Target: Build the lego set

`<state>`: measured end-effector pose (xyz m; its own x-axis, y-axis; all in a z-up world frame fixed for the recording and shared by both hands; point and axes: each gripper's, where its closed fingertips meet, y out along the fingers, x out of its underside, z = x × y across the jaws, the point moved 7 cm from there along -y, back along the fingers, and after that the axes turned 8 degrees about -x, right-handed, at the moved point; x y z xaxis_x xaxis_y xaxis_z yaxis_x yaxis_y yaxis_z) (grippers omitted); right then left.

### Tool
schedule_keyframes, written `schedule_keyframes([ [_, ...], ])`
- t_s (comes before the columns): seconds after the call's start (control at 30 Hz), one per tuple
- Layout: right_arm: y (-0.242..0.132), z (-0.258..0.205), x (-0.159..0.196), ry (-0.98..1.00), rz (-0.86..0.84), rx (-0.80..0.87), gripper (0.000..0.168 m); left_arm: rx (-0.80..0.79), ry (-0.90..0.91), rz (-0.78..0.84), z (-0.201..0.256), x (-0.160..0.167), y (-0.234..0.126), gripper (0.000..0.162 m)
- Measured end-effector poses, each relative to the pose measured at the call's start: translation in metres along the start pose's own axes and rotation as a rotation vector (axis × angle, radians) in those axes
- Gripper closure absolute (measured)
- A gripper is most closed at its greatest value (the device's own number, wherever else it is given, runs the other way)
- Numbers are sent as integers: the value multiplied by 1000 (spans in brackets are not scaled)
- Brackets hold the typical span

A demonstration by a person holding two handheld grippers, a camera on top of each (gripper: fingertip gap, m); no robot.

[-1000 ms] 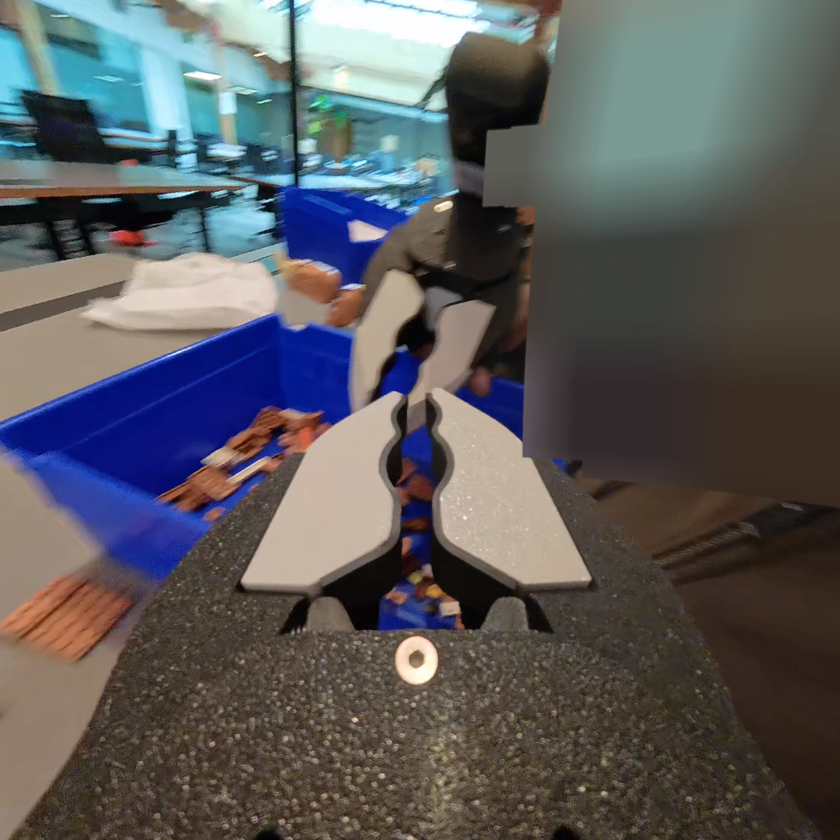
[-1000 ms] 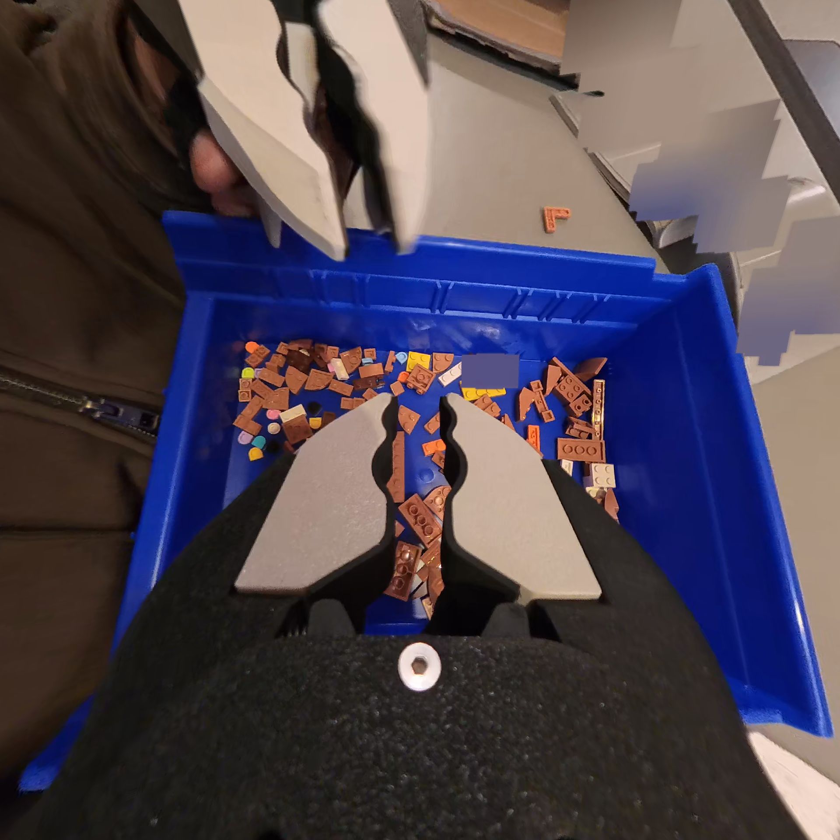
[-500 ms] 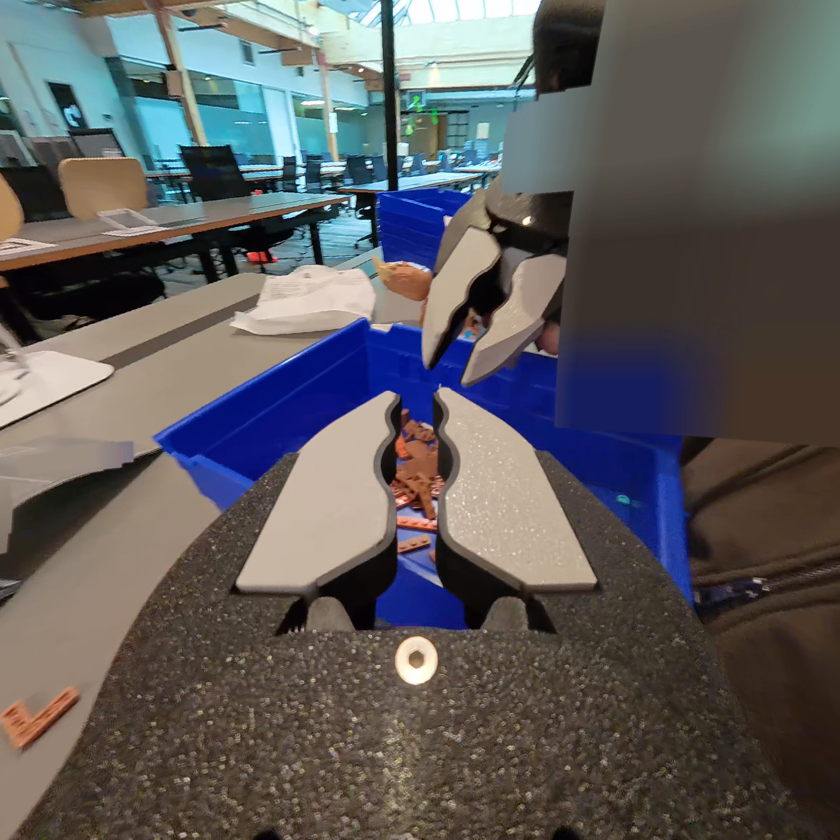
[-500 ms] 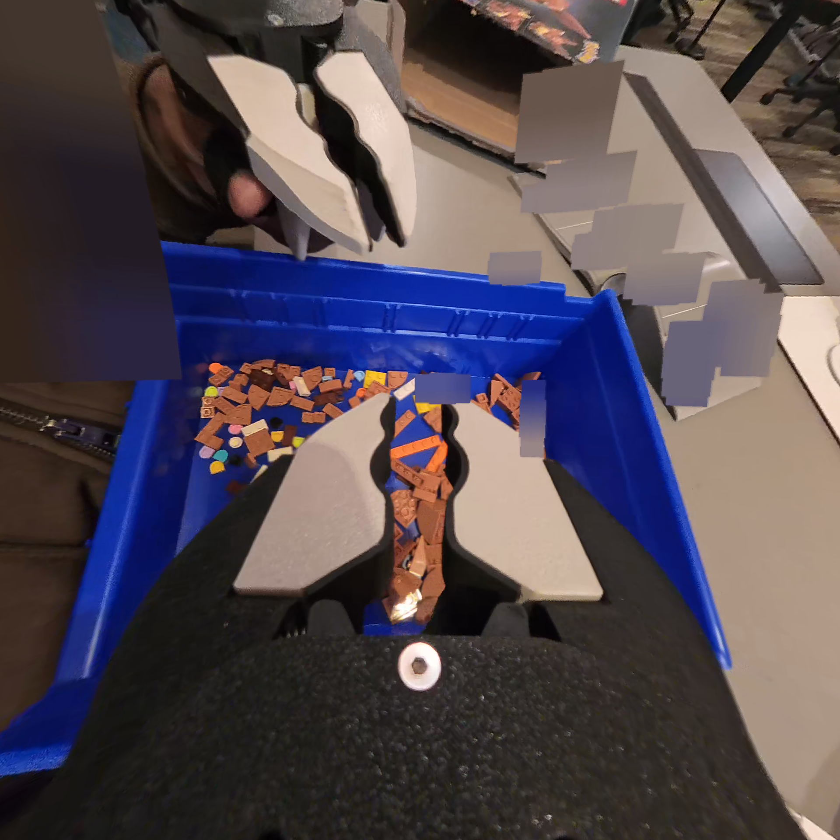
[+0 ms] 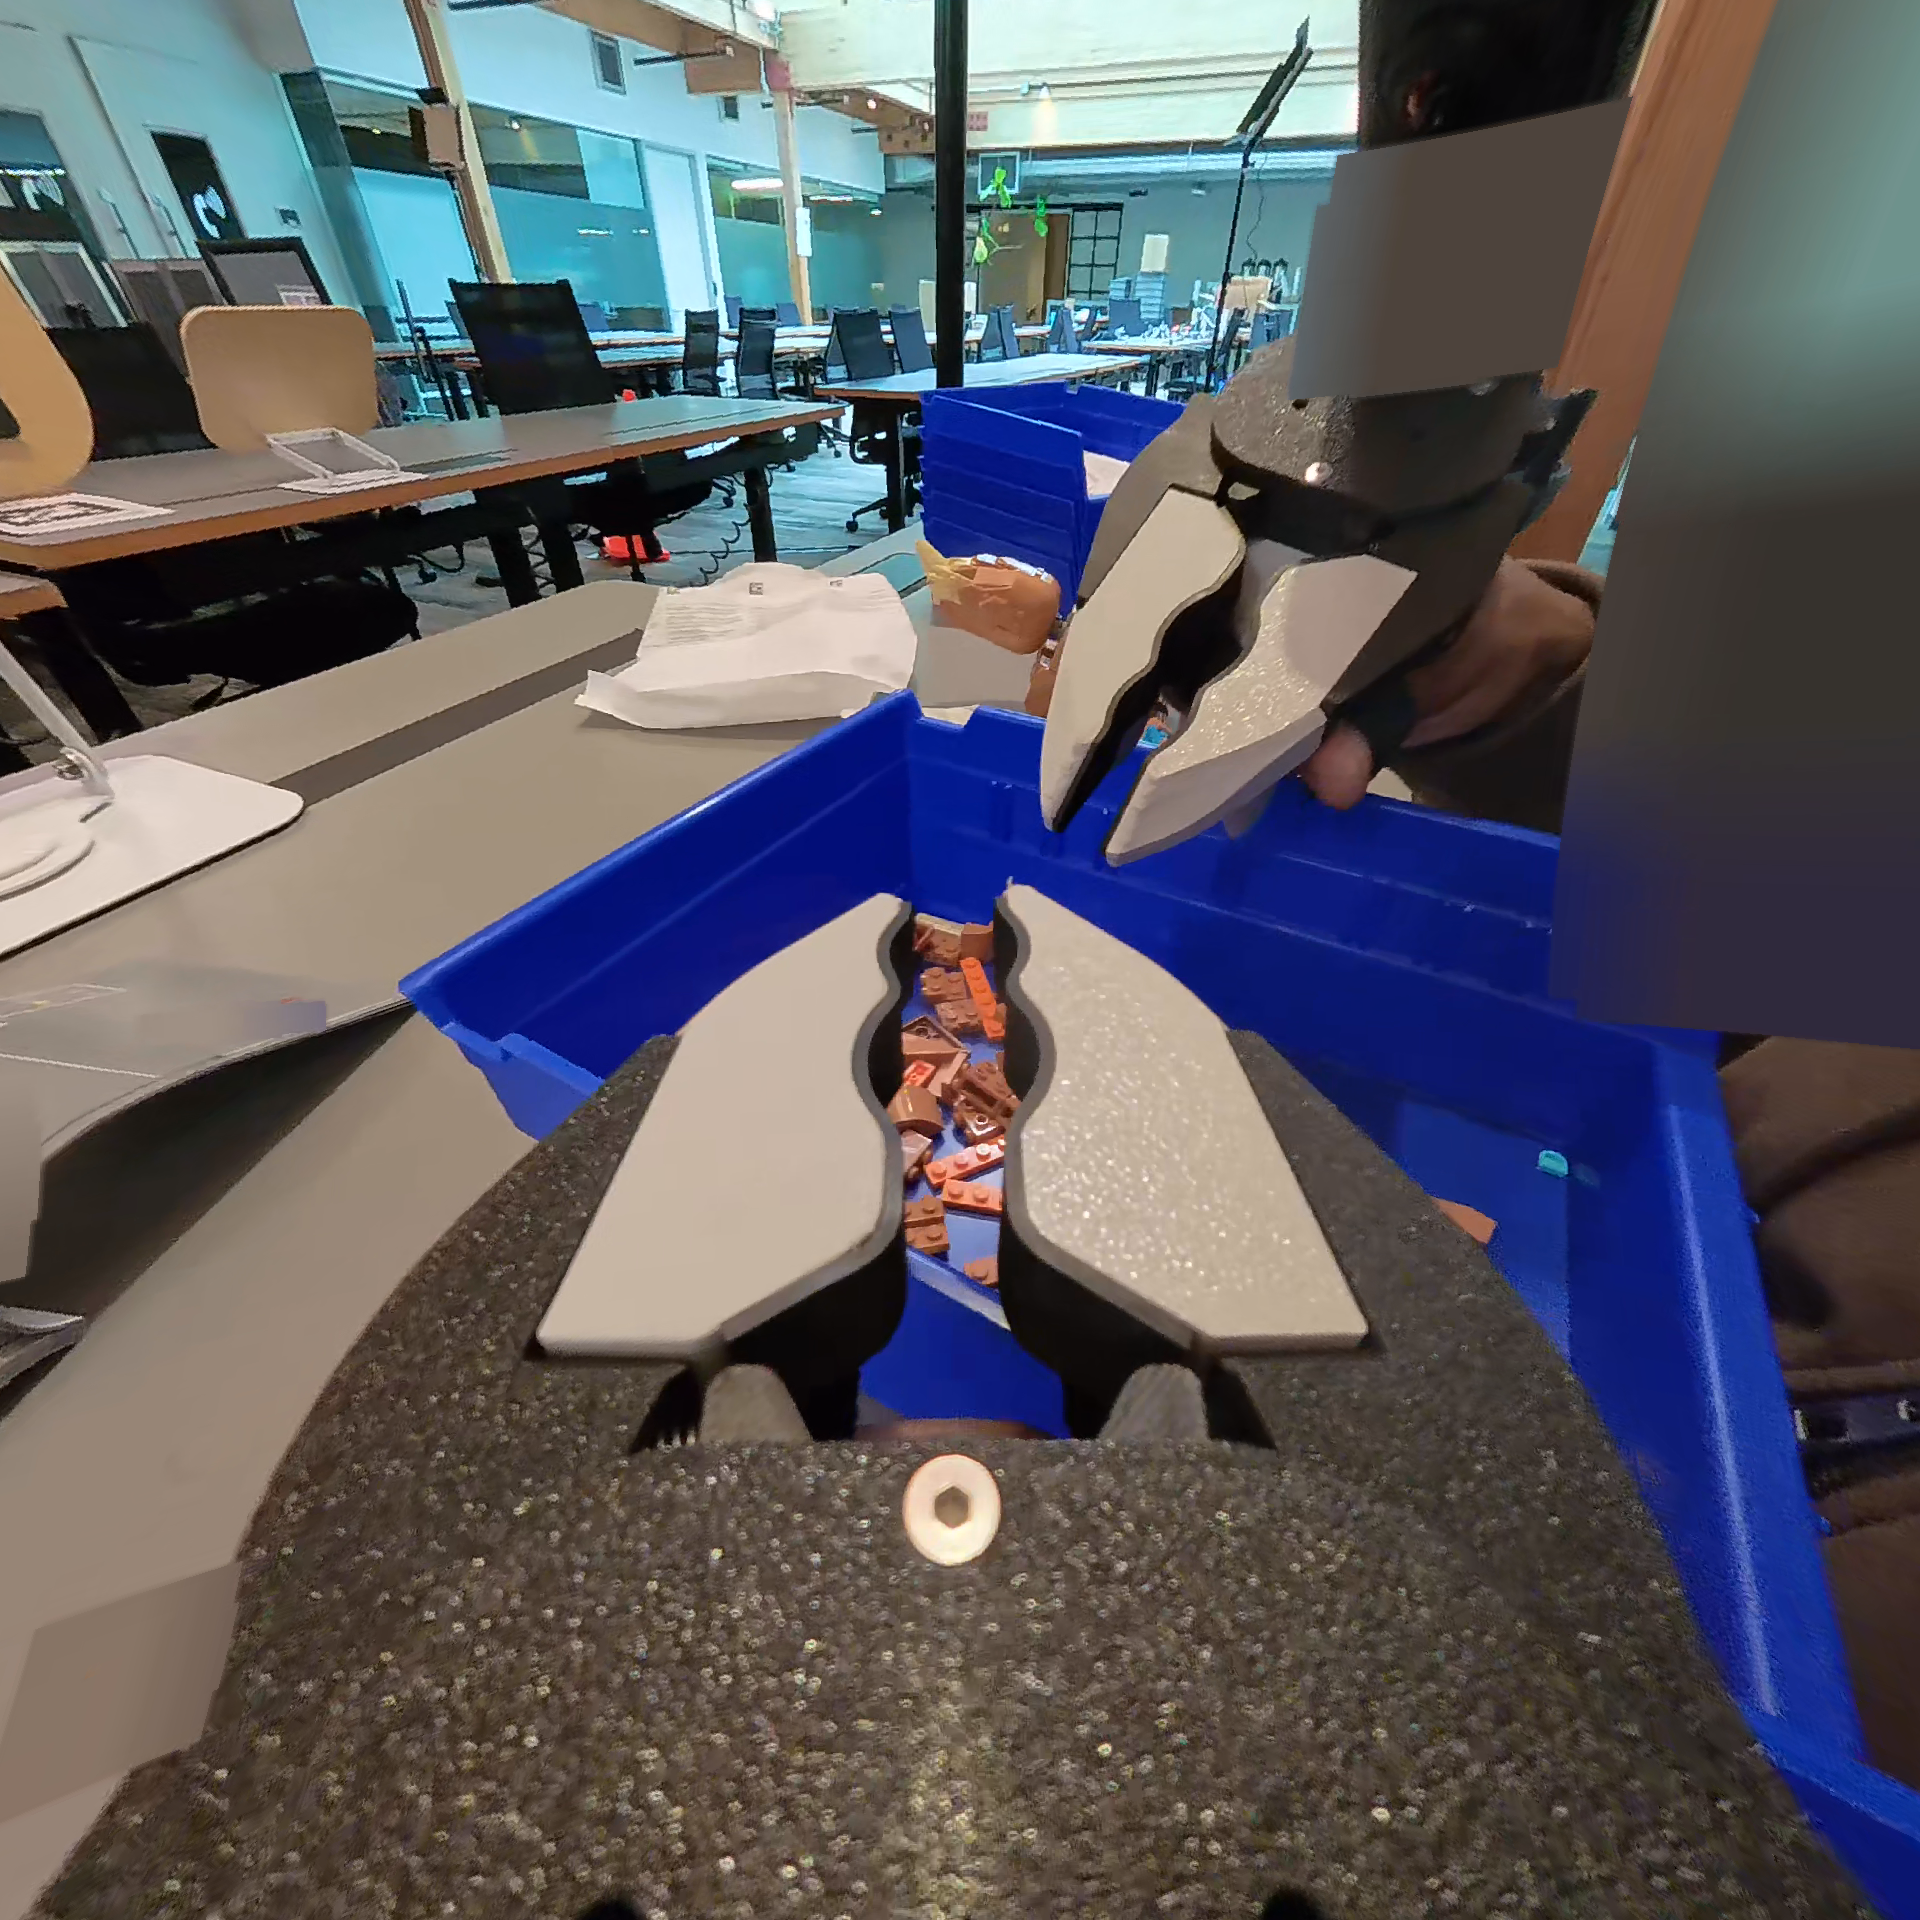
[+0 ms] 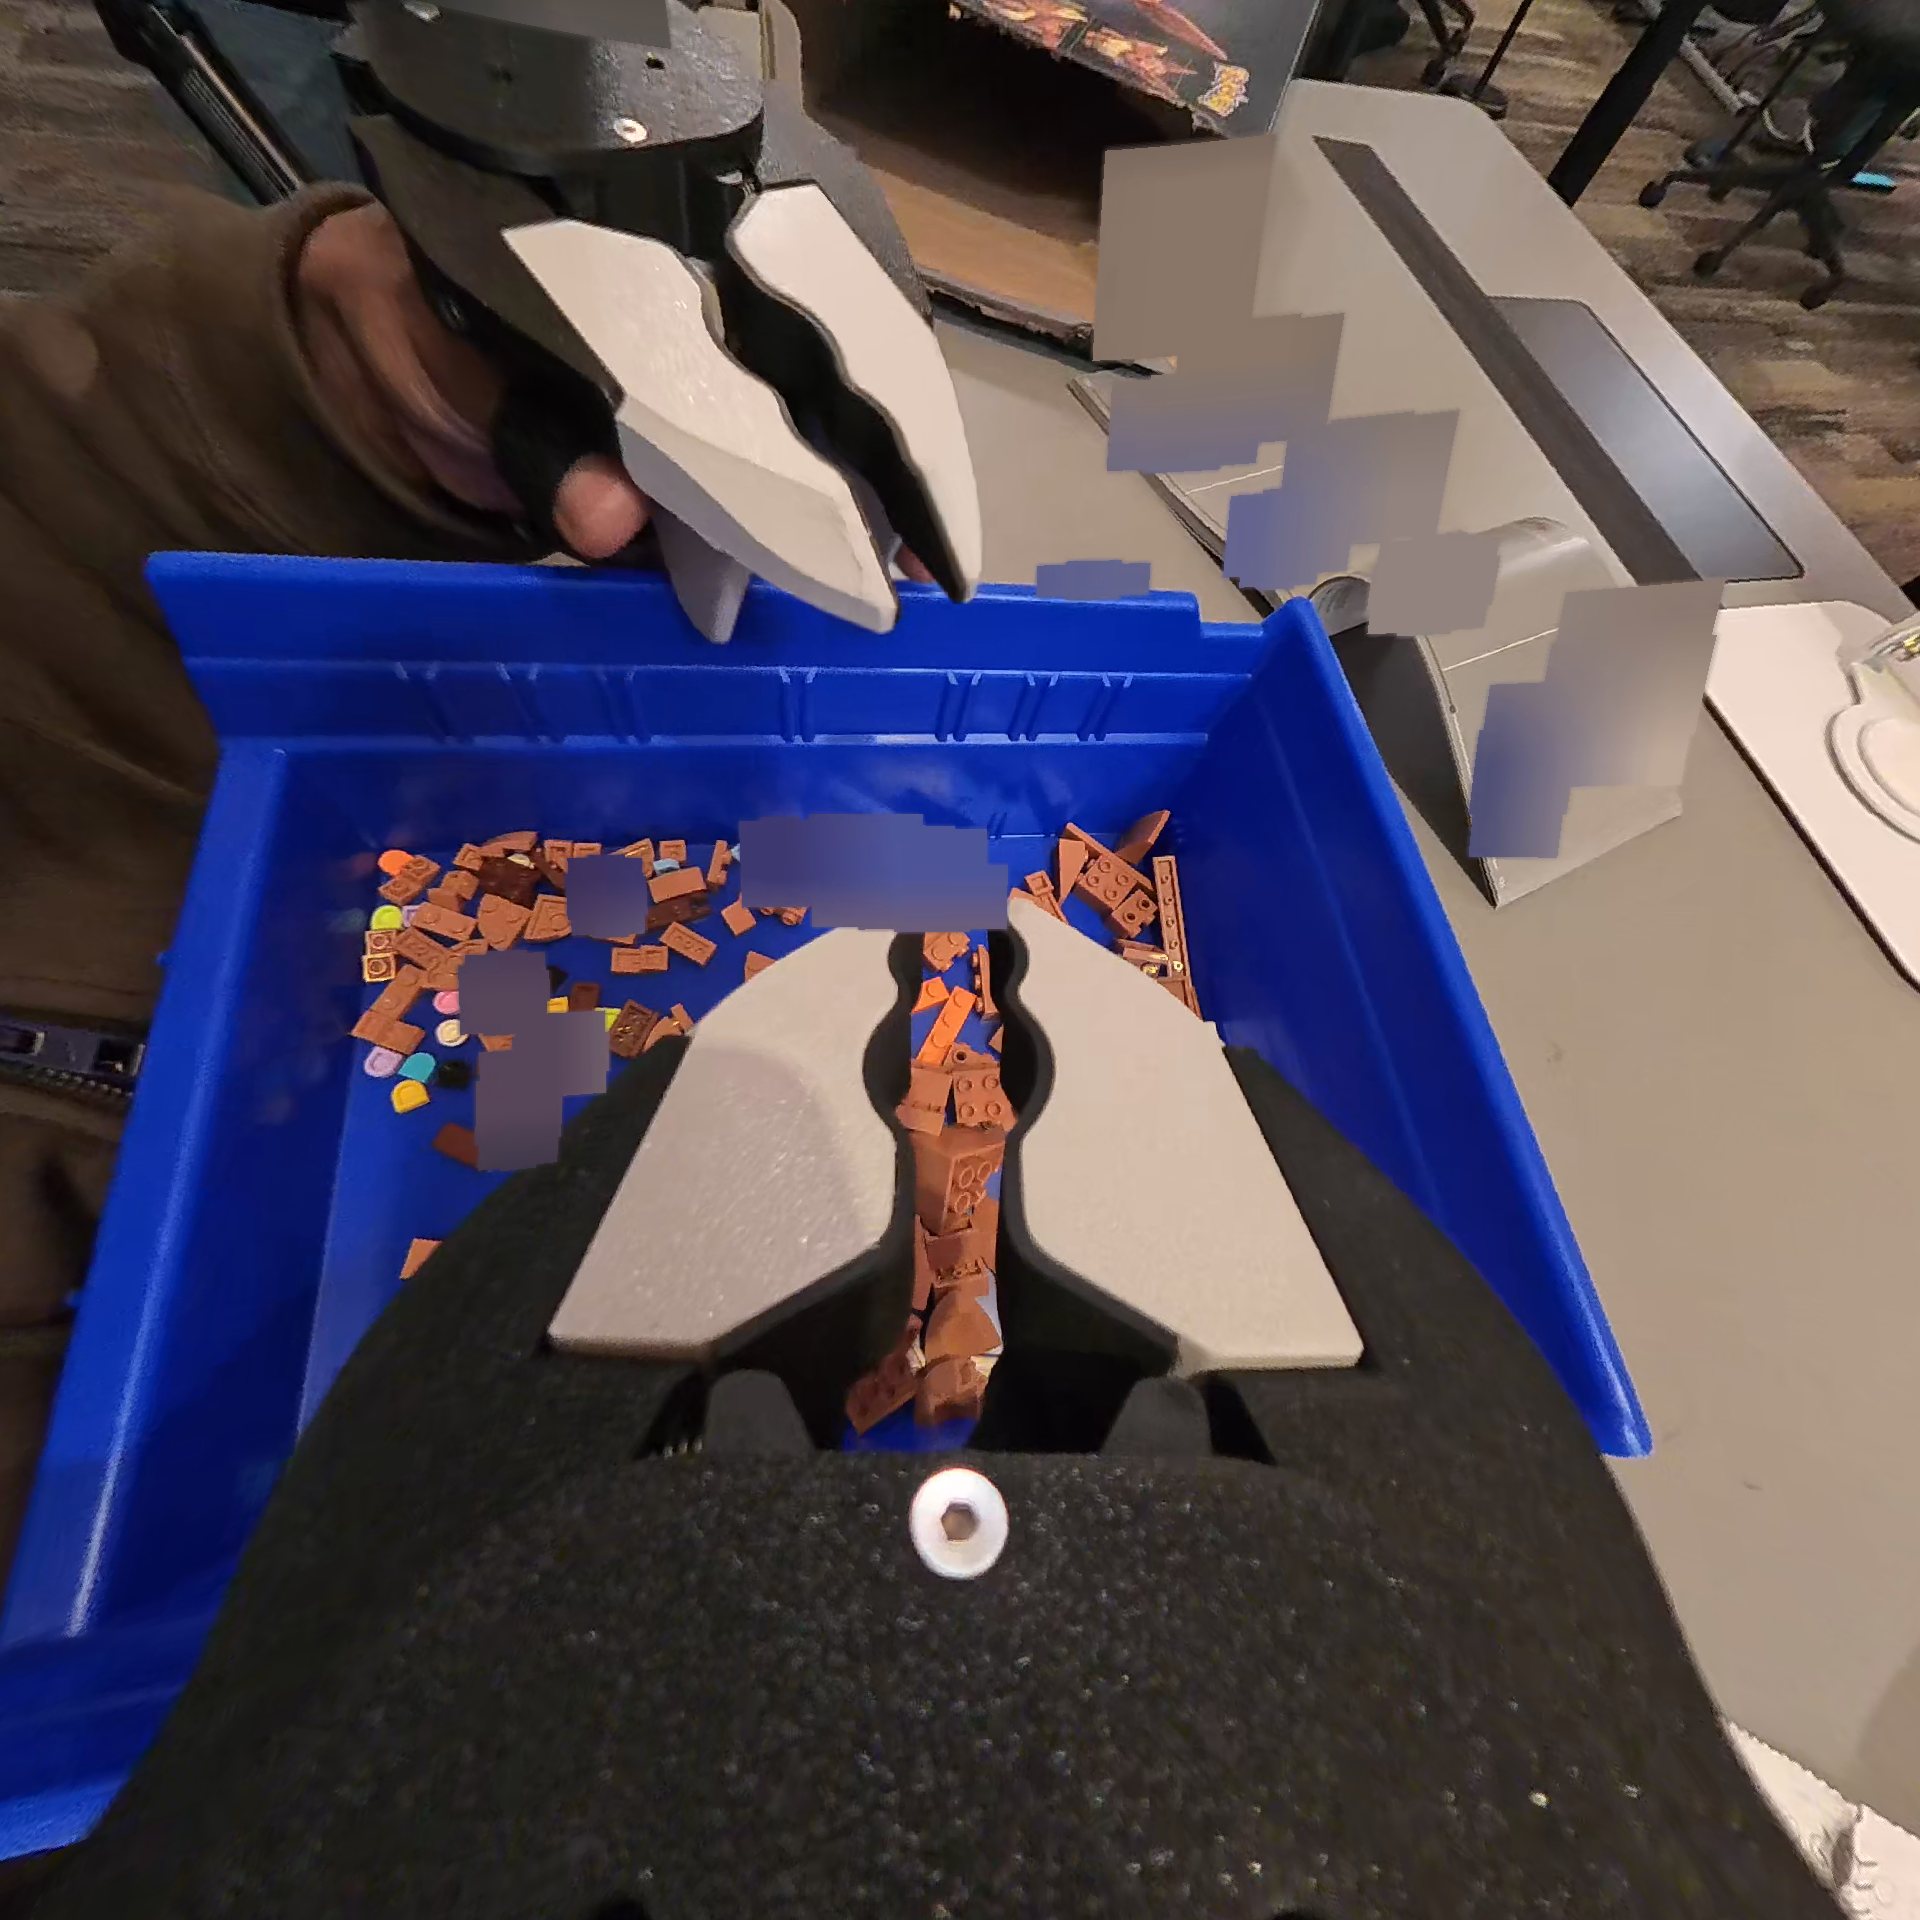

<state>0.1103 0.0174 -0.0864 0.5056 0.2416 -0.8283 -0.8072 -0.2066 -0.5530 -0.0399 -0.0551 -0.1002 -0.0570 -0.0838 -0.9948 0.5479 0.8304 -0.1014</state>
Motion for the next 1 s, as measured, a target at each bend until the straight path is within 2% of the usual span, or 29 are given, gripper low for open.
schedule_keyframes([
  [0.33,-2,4,-5,-24,15,57,157,-21,90,24,-15,-16,15,151],
  [0.53,-9,16,-2,-10,47,129,158,-36,78,16,-26,-12,25,158],
  [0.7,-12,28,7,21,80,168,158,-27,122,-15,-27,-12,29,157],
  [0.87,-13,38,12,41,122,184,158,33,244,-67,-28,-21,39,152],
  [1.0,-15,44,16,60,139,179,157,177,396,-150,-24,-27,51,143],
])
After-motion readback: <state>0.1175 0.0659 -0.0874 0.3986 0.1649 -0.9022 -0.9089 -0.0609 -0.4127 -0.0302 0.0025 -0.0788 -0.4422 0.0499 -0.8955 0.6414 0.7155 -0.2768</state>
